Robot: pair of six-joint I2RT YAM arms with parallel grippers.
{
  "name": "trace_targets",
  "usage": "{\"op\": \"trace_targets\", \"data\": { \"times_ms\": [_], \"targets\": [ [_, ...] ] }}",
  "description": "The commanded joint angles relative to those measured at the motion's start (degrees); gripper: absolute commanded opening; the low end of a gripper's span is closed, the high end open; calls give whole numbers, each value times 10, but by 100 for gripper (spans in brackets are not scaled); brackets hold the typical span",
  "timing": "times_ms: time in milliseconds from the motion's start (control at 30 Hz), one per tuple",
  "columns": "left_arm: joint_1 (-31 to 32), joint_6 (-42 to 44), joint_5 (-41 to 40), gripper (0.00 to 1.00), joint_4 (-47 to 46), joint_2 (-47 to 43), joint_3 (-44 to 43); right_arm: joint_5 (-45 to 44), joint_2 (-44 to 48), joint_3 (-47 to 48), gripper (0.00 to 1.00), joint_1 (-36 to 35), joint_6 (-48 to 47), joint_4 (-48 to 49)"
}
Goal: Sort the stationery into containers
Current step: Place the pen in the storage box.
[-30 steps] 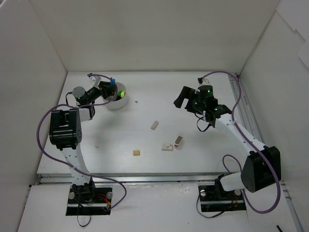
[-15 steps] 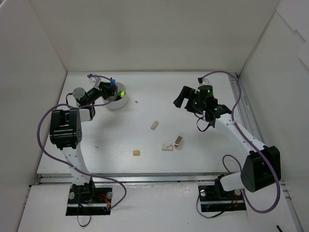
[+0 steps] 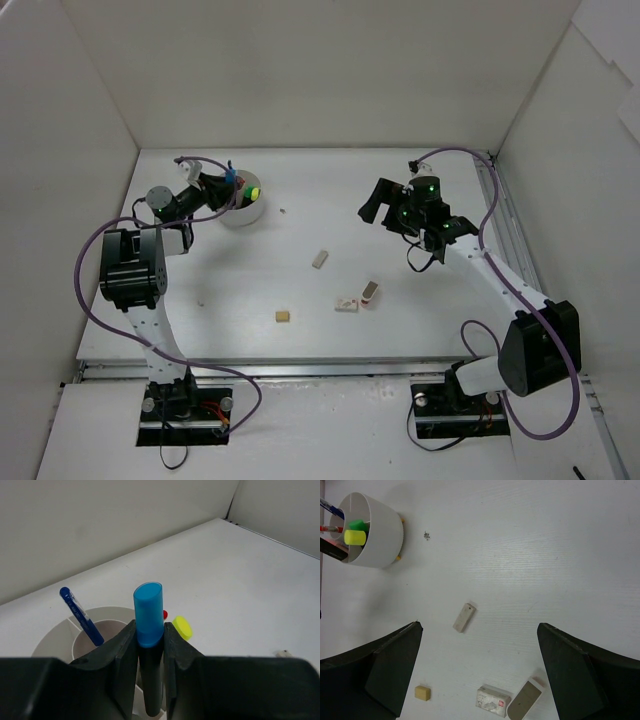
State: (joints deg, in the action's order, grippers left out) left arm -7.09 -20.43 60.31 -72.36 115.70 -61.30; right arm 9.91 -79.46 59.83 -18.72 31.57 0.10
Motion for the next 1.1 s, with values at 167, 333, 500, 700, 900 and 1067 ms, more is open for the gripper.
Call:
{"op": "trace_targets", "data": {
  "times_ms": [167,333,500,700,900,1067],
  "targets": [
    [-5,-75,53,2,-237,-35,-44,2,17,13,98,3,0,38],
    [-5,-59,60,2,-237,-58,-41,1,17,15,98,4,1,39],
    [-5,-55,87,5,-238,-55,-55,2,16,14,98,1,1,37],
    [1,-53,76,0,-237,-38,-64,-1,17,14,98,4,0,38],
    [8,26,67,0,-154,-54,-65,-3,15,16,98,6,0,38],
    [20,139,35,0,-48,-105,-31,-2,11,18,98,7,1,37]
  ]
}}
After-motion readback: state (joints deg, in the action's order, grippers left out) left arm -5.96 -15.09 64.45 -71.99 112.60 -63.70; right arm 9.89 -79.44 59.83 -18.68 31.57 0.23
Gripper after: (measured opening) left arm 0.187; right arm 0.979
